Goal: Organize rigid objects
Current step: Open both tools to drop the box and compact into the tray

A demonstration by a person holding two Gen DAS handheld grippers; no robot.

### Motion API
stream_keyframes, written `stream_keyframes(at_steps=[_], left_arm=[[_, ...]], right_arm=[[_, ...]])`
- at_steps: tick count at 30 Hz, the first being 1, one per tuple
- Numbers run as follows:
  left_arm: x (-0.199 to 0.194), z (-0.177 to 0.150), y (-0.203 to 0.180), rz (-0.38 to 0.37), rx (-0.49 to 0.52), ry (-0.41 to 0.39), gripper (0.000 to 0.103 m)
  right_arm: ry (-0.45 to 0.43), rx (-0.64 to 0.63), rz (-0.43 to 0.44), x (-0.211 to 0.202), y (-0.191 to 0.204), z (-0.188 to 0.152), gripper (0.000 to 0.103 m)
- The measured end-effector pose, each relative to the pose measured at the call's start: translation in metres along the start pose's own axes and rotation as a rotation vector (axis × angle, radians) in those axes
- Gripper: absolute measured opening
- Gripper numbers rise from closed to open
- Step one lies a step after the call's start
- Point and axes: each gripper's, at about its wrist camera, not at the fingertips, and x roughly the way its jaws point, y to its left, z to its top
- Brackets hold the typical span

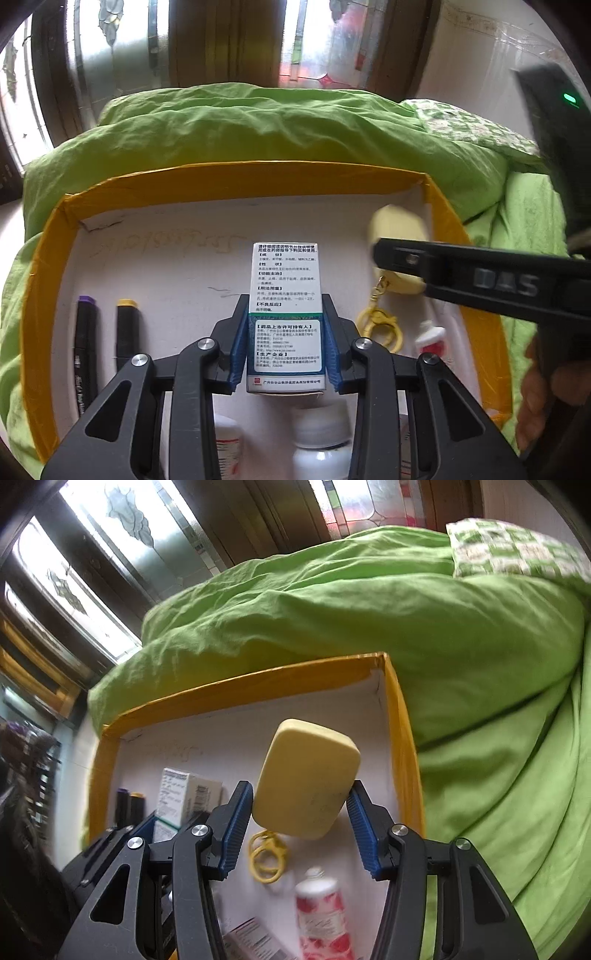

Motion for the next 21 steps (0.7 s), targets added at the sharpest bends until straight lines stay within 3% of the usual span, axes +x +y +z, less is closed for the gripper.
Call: stream_keyframes(at_steps=[6, 9, 12, 16, 19, 21], left_arm=[[0.002, -0.001, -0.014, -0.009, 0.068, 0.023, 0.033], [0.004, -0.001, -0.015, -0.029, 0.051, 0.050, 0.039], [-0.009, -0.005, -0.012, -0.016, 0.030, 0.031, 0.054], [-0.058, -0.021, -0.001, -0.075, -0.042, -0.029, 0.064], [-0.099, -0.053, 0.012, -0.093, -0.084, -0.084, 0.077], [-0.121, -0.085, 0.026, -0.096, -0.120, -0.084, 0.078]], right_arm=[[0.007, -0.067, -0.070, 0.001, 0.001, 0.010, 0.049], [-0.031, -0.040, -0.066, -0.009, -0.004, 0.008, 0.049], [-0.091, -0.024, -0.051, -0.031, -0.006, 0.000, 0.055], [-0.146, -0.023, -0.007, -0.058, -0.003, -0.012, 0.067], [-0.170, -0.018, 0.012, -0.079, -0.003, -0.026, 0.072], [-0.181, 0.004, 0.031, -0.089, -0.004, -0.035, 0.075]])
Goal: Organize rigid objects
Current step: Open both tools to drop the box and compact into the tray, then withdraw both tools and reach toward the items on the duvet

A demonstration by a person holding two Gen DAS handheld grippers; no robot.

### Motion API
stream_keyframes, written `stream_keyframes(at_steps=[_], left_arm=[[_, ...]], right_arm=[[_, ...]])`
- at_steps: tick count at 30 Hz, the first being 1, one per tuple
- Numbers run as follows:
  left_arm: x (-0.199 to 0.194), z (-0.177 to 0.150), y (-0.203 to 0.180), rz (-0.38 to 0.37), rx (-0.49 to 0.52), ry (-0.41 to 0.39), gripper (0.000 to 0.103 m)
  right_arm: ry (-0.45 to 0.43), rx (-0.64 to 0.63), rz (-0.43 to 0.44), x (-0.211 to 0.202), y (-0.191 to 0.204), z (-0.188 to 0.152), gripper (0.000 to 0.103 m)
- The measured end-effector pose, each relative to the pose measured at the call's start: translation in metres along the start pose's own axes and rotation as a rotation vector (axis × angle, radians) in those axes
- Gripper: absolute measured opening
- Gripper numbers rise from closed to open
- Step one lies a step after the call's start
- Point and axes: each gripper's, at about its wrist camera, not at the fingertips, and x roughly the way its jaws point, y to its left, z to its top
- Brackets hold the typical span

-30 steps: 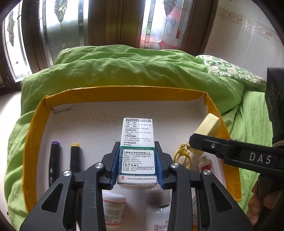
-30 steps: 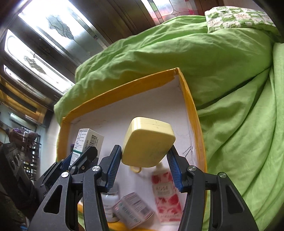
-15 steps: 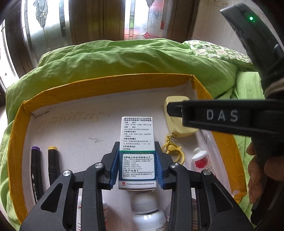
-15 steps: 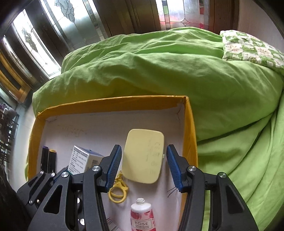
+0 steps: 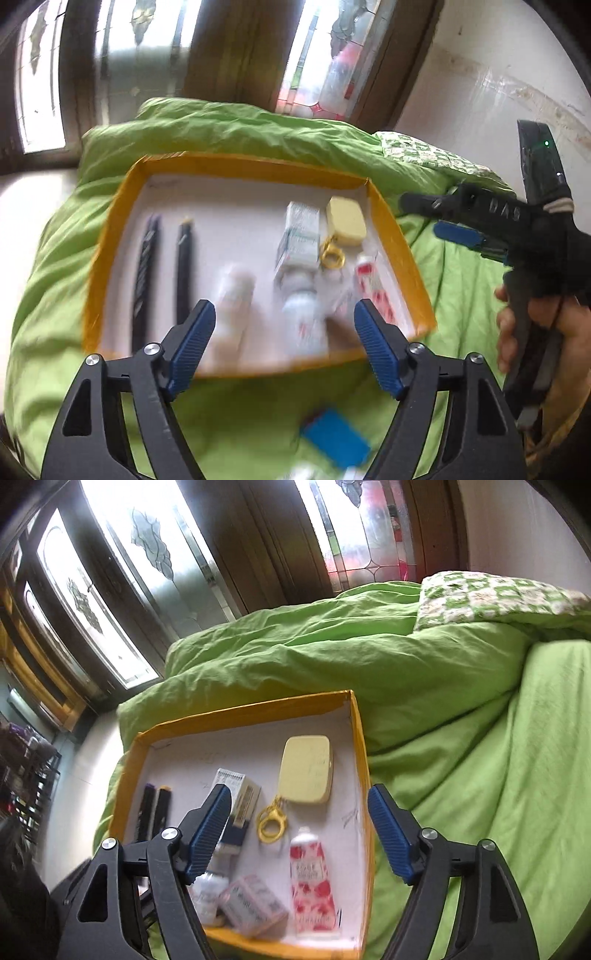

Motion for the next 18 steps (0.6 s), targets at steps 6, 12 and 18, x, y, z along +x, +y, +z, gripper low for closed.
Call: stream_keyframes(at_steps=[6, 12, 18], left_arm=[[-0.037, -0.062, 0.021, 0.041, 0.007, 0.084, 0.078], [-0.045, -0.092, 0.011, -0.041, 0.035, 0.115, 0.078], [-0.027, -0.096, -0.012, -0.026, 0.158, 0.161, 0.078]], right_arm=[[0.000, 0.149, 0.073, -0.031, -0.013, -0.058, 0.084], [0.133, 0.161, 0.134, -0.032, -0.010, -0.100, 0.084], [0.151, 0.112, 0.144, -0.051, 0.000, -0.125, 0.084]])
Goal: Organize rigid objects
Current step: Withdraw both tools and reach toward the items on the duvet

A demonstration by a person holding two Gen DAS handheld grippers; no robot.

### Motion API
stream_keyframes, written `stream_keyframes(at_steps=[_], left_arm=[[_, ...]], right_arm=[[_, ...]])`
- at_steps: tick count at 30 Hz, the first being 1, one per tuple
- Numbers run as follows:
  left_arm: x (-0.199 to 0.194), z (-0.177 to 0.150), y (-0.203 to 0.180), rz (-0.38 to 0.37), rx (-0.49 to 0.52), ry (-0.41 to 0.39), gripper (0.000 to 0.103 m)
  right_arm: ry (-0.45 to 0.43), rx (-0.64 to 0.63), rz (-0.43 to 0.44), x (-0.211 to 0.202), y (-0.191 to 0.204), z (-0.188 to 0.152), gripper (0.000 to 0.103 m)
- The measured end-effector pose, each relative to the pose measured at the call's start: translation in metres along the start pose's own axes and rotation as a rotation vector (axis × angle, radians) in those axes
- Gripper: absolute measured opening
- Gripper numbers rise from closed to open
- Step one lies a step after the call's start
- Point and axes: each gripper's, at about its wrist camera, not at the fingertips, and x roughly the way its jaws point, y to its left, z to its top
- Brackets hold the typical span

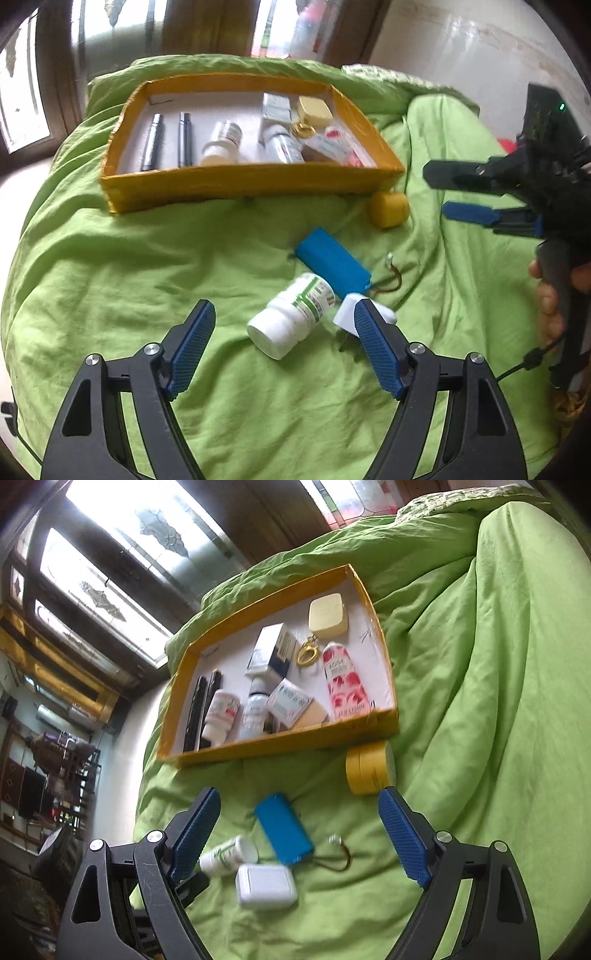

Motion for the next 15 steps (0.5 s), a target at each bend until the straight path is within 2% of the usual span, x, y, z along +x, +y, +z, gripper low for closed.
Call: stream_keyframes(at_steps=[3, 7, 15], left_arm=[[0.007, -0.002, -0.010, 0.024, 0.054, 0.018, 0.078], [0.009, 0.000, -0.013, 0.031, 0.055, 0.001, 0.078], [0.008, -0.002, -0.011, -0.015, 0.023, 0.005, 0.078]], right_arm=[[-0.002, 0.007, -0.014, -0.005, -0.008, -0.010, 0.084], [-0.011, 0.042, -0.050, -0.005, -0.023, -0.012, 0.084], [-0.019, 0.056, -0.057, -0.004, -0.029, -0.012, 0.084]])
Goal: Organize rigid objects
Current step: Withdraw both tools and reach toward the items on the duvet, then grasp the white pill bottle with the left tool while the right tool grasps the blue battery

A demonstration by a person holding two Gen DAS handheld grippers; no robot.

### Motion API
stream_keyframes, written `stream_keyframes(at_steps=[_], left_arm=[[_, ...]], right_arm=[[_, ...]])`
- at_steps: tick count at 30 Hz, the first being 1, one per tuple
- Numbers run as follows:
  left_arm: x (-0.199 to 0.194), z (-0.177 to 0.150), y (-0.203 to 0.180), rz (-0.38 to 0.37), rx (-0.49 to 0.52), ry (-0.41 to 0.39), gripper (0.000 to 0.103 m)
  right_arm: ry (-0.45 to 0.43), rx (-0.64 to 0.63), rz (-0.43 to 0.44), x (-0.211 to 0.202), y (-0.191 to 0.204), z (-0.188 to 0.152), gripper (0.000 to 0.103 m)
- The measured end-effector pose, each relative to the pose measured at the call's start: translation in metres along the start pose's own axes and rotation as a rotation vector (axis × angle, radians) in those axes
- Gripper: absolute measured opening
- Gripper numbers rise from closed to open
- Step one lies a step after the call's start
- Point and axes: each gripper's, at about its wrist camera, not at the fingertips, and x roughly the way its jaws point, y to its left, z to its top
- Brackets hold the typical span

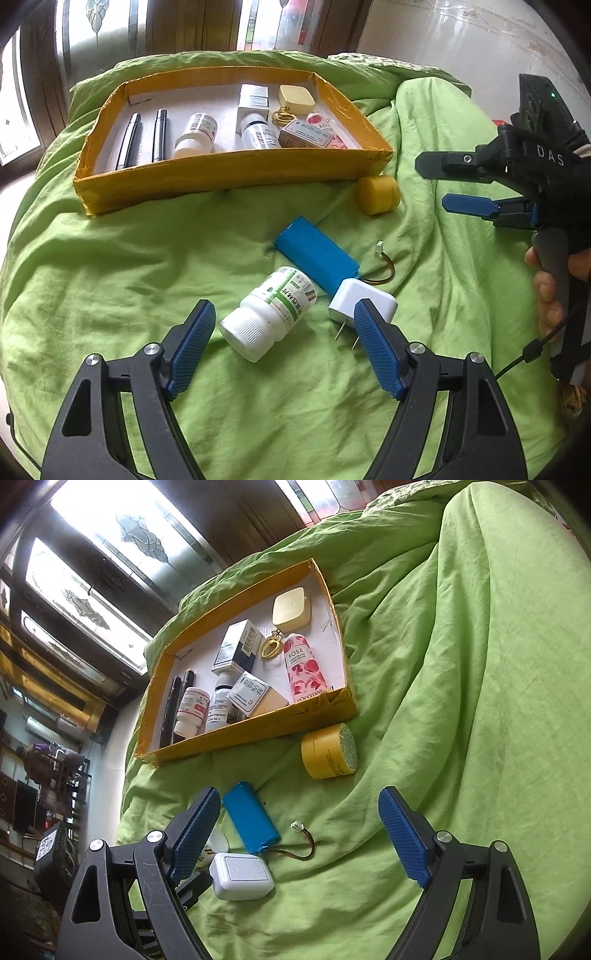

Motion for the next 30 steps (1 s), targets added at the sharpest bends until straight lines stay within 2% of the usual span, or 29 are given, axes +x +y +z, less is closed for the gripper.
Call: stream_keyframes(at_steps=[4, 7, 9, 11, 13, 15, 16, 21, 23, 26, 27, 30], left_arm=[[0.001, 0.001, 0.008, 0.034, -0.035, 0.000, 0.077], [0.000, 0.002, 0.016, 0.016, -0.068, -0.005, 0.077], [0.001, 0.002, 0.012, 0.006, -0.049, -0.002, 0.076], [0.006, 0.001, 0.005, 0.020, -0.004, 0.011, 0.069], [0.006, 0.003, -0.001, 0.047, 0.033, -0.011, 0.068], [0.009, 0.004, -0.002, 0.072, 0.047, -0.018, 0.060], [0.013, 0.004, -0.002, 0.087, 0.053, -0.007, 0.052], [0.026, -0.003, -0.016, 0.095, 0.140, 0.058, 0.047], [0.024, -0.004, -0.020, 0.082, 0.161, 0.056, 0.033], [0.023, -0.004, -0.017, 0.065, 0.141, 0.060, 0.031], [0.023, -0.004, -0.015, 0.063, 0.130, 0.061, 0.031], [0.025, -0.002, -0.014, 0.067, 0.113, 0.061, 0.031]], right_arm=[[-0.060, 0.048, -0.010, -0.013, -0.011, 0.006, 0.084], [-0.095, 0.083, -0.001, -0.022, -0.020, 0.010, 0.084], [-0.098, 0.078, 0.000, -0.022, -0.019, 0.009, 0.084], [-0.094, 0.053, -0.007, -0.020, -0.014, 0.008, 0.084], [-0.089, 0.026, -0.015, -0.017, -0.008, 0.006, 0.084], [-0.080, -0.001, -0.028, -0.014, -0.002, 0.005, 0.084], [-0.076, -0.009, -0.029, -0.012, 0.000, 0.003, 0.084], [-0.058, -0.012, -0.031, -0.006, 0.001, 0.001, 0.084], [-0.055, -0.009, -0.031, -0.005, 0.000, 0.000, 0.084], [-0.045, -0.013, -0.029, -0.002, 0.001, -0.002, 0.083], [-0.041, -0.016, -0.026, -0.001, 0.002, -0.002, 0.082], [-0.015, -0.051, -0.003, 0.006, 0.009, -0.005, 0.067]])
